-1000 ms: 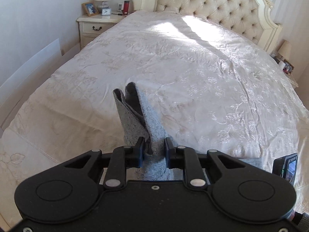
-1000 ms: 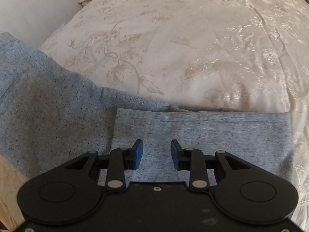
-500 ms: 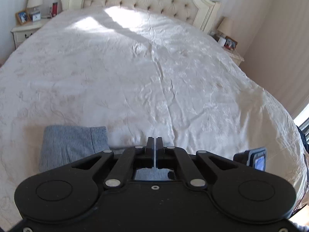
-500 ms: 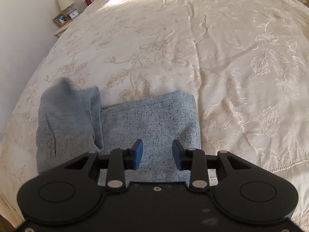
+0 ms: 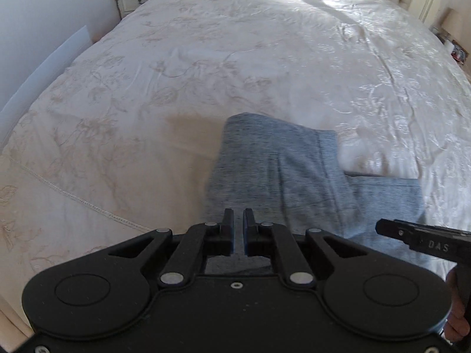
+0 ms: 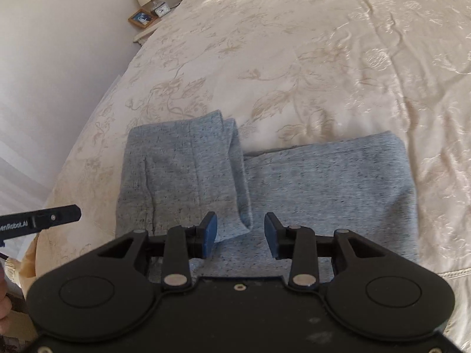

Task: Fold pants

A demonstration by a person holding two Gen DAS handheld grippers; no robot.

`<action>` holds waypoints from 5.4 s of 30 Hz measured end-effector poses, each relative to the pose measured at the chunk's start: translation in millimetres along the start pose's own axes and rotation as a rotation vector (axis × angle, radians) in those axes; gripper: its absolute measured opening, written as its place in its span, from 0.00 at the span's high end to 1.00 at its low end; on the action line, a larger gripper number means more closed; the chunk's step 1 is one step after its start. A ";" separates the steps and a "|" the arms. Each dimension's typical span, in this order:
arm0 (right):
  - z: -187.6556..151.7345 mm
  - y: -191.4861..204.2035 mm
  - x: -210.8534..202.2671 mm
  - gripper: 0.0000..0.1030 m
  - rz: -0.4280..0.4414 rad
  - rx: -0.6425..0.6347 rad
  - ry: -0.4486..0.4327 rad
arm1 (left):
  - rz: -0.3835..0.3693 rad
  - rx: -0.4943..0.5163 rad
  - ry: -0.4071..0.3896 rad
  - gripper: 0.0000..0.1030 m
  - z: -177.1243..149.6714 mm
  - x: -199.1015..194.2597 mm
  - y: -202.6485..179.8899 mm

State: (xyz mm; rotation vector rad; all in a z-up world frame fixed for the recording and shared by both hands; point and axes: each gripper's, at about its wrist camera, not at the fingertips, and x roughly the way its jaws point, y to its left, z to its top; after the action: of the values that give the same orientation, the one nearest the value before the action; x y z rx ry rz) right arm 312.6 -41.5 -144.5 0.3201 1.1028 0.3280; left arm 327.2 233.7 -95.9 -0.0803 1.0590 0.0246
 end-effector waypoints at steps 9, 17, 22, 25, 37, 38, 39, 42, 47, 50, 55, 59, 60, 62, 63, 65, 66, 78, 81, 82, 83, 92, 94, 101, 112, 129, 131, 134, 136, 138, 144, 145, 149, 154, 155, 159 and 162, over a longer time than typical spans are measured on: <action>-8.3 23.8 28.8 0.61 -0.087 0.017 0.040 | -0.027 0.103 0.035 0.87 27.1 61.7 5.3; 19.9 15.3 29.3 0.59 -0.083 0.002 0.011 | 0.033 0.212 0.179 0.85 21.9 126.7 9.0; 36.8 -0.5 51.9 0.58 0.026 0.050 0.075 | -0.022 0.219 0.184 0.84 20.3 125.0 17.1; 41.2 -15.6 65.3 0.57 0.105 0.134 0.121 | -0.032 0.215 0.185 0.84 19.7 124.9 16.9; 63.9 -16.5 99.2 0.54 0.232 0.124 0.167 | -0.039 0.207 0.173 0.84 20.1 128.9 22.7; 64.8 -10.4 100.4 0.54 0.228 0.103 0.160 | -0.035 0.213 0.169 0.84 19.2 128.2 21.8; 64.9 -2.4 101.4 0.55 0.202 0.071 0.156 | -0.031 0.220 0.165 0.84 19.0 126.7 21.3; 62.8 23.4 100.3 0.75 0.109 -0.052 0.143 | -0.022 0.210 0.139 0.84 19.8 112.9 22.8; 70.0 35.9 70.0 0.87 0.109 -0.018 0.103 | -0.048 0.078 0.029 0.84 6.8 48.3 34.5; 78.5 48.1 43.5 0.88 0.129 -0.022 0.065 | -0.077 0.089 -0.024 0.84 -17.7 8.6 20.0; 93.1 71.2 11.7 0.88 0.142 -0.060 0.028 | -0.175 0.205 -0.086 0.83 -67.7 -29.9 -34.7; 105.6 83.2 -13.1 0.88 0.176 -0.089 0.005 | -0.213 0.304 -0.087 0.77 -92.3 -29.2 -81.4; 108.0 85.9 -20.5 0.88 0.181 -0.100 -0.002 | -0.204 0.311 -0.095 0.77 -94.3 -26.4 -90.3; 111.0 89.0 -37.0 0.88 0.189 -0.117 -0.017 | -0.179 0.314 -0.106 0.77 -94.1 -19.2 -106.5; 111.9 89.1 -44.1 0.88 0.191 -0.120 -0.023 | -0.159 0.308 -0.115 0.77 -93.4 -15.1 -111.6; 112.0 88.1 -59.5 0.88 0.194 -0.119 -0.038 | -0.099 0.306 -0.120 0.77 -91.3 -0.9 -120.3; 111.7 86.3 -66.0 0.88 0.190 -0.119 -0.048 | -0.065 0.310 -0.094 0.77 -90.3 8.3 -122.4; 54.0 -44.3 -69.0 0.88 -0.071 0.108 -0.005 | -0.001 0.310 0.119 0.76 -137.6 31.5 -60.6; 31.3 -73.9 -41.1 0.88 -0.156 0.160 0.059 | -0.019 0.316 0.140 0.77 -142.6 22.6 -51.4; 23.6 -81.5 -33.8 0.88 -0.177 0.172 0.068 | -0.022 0.322 0.129 0.77 -143.1 15.7 -46.9; 18.3 -86.9 -29.8 0.88 -0.187 0.189 0.071 | -0.032 0.325 0.119 0.77 -142.2 9.3 -43.2; 21.3 -73.7 -42.6 0.90 -0.222 0.167 -0.012 | -0.138 0.260 -0.062 0.77 -75.1 -31.4 -36.2; 21.5 -71.1 -43.0 0.92 -0.251 0.147 -0.021 | -0.149 0.229 -0.079 0.76 -57.3 -21.4 -43.9; 16.4 -81.4 -33.0 0.92 -0.421 0.113 -0.021 | -0.116 0.236 -0.022 0.73 -21.0 33.9 -91.9; 49.7 -49.0 2.9 0.84 -0.371 -0.028 -0.104 | -0.077 0.188 0.107 0.67 27.2 119.5 -106.9; 49.3 -62.2 27.6 0.88 -0.433 0.012 -0.023 | -0.055 0.189 0.151 0.65 22.9 101.8 -113.9; 42.4 -57.5 11.5 0.87 -0.439 0.001 -0.045 | -0.060 0.175 0.145 0.65 15.4 86.9 -108.6; 24.2 -53.9 -15.4 0.83 -0.416 -0.006 -0.093 | -0.079 0.178 0.128 0.65 -2.7 67.9 -100.8; 9.7 -57.3 -29.8 0.80 -0.407 0.010 -0.113 | -0.071 0.208 0.129 0.65 -18.1 62.5 -98.2; -1.5 -63.8 -36.8 0.71 -0.413 0.029 -0.125 | -0.050 0.240 0.138 0.62 -30.2 67.4 -95.4; -16.0 -99.2 -24.1 0.61 -0.422 0.129 -0.065 | -0.010 0.286 0.144 0.42 -51.2 88.9 -88.3; -16.4 -104.3 -21.4 0.60 -0.410 0.149 -0.061 | 0.001 0.282 0.138 0.38 -51.9 90.6 -86.7; -10.7 -118.8 -9.9 0.56 -0.377 0.174 -0.064 | -0.041 0.213 0.156 0.28 -44.1 101.1 -71.0; -1.7 -138.3 7.6 0.51 -0.283 0.241 -0.047 | -0.132 0.150 0.184 0.27 -36.8 108.0 -51.0; -0.2 -142.1 10.9 0.50 -0.263 0.253 -0.046 | -0.139 0.159 0.183 0.25 -36.5 109.5 -50.6; 4.8 -149.9 17.6 0.48 -0.193 0.286 -0.041 | -0.151 0.172 0.168 0.20 -33.7 116.2 -49.6; 7.8 -149.3 18.9 0.51 -0.189 0.277 -0.025 | -0.160 0.145 0.154 0.21 -29.9 114.4 -46.0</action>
State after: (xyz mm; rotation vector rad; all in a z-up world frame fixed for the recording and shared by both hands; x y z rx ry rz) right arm 342.2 -169.8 -217.8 0.4598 1.1456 0.0020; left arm 360.0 183.4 -207.7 -0.0359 1.2018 -0.2057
